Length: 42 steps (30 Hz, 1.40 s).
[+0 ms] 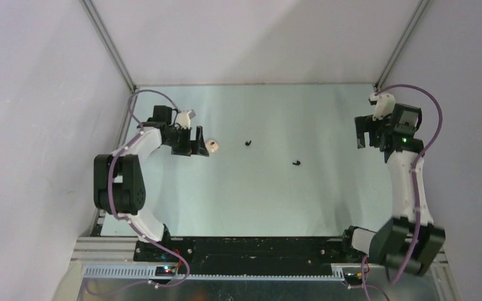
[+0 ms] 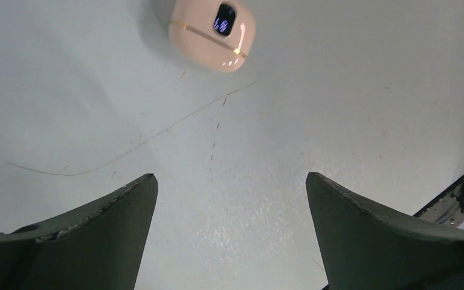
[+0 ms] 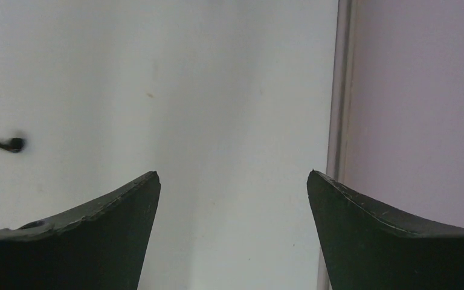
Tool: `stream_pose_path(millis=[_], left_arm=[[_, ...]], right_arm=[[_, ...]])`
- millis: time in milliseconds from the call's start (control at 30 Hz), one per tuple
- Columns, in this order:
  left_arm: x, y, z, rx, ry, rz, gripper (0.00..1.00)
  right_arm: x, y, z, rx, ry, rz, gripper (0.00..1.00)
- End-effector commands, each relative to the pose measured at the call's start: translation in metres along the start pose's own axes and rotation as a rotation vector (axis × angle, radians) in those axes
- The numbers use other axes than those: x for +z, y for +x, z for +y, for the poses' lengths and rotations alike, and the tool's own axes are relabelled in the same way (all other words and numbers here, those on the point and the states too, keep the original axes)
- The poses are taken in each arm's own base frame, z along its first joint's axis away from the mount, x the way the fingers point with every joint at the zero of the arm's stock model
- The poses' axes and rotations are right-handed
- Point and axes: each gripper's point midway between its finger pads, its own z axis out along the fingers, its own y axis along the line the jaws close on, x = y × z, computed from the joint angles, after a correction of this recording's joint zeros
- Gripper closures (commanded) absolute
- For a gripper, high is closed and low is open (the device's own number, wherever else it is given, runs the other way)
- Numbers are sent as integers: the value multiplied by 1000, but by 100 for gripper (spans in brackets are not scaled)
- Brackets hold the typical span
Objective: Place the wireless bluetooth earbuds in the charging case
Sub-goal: Place the charging case at the center of the board, then pick up the charging case at the center of the board.
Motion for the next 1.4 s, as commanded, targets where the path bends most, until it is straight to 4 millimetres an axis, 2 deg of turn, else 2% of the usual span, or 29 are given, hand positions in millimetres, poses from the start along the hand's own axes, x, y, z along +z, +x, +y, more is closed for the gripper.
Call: stream_pose_path(millis=[0,33,167,233,300,400,500,533,567,633,667,700,733,800,967,1033,1100,1233,1300,1367], left_arm=[[-38,-35,-28,199,45,-149,1],[-48,-39,-36,234,60,-153,1],[-82,-47,-55,345,69,-170,1],[-96,-50,-54,381,16,-193,1],[-111,-55,-43,394,-85,-216,1],[-143,-77,-39,387,-193,-275,1],[-180,-92,13,310,-448,-334,1],[-186,-96,23,284,-478,-346,1],[-197,-96,42,231,-523,-352,1],[-206,-96,74,111,-554,-345,1],[-203,-97,88,61,-553,-325,1],[-209,-93,105,1,-574,-325,1],[-207,-91,125,-46,-588,-312,1],[-198,-87,147,-92,-622,-284,1],[-165,-78,189,-172,-672,-211,1],[-158,-78,200,-177,-694,-208,1],[-137,-74,216,-179,-686,-175,1],[-100,-72,234,-177,-643,-130,0],[-87,-71,238,-179,-625,-105,15],[-84,-74,238,-181,-607,-98,25]], right_arm=[[23,39,-45,88,109,204,6],[30,52,-50,93,117,260,8],[33,88,-67,53,127,401,7],[36,103,-68,45,97,436,3],[38,115,-65,60,52,447,1],[32,123,-46,86,-69,425,1],[16,122,-26,80,-147,375,1],[8,110,-22,68,-151,325,1],[3,106,-16,64,-165,312,1],[-12,87,-4,37,-176,245,1],[-21,72,4,14,-180,193,1],[-27,67,10,8,-189,175,1],[-38,54,22,-14,-199,129,1],[-53,37,41,-45,-224,59,1],[-91,1,84,-144,-288,-117,0],[-100,-8,96,-174,-308,-164,1],[-102,-16,102,-173,-312,-190,1],[-96,-26,111,-118,-323,-183,1],[-98,-31,118,-103,-353,-172,1],[-100,-34,119,-96,-372,-173,1]])
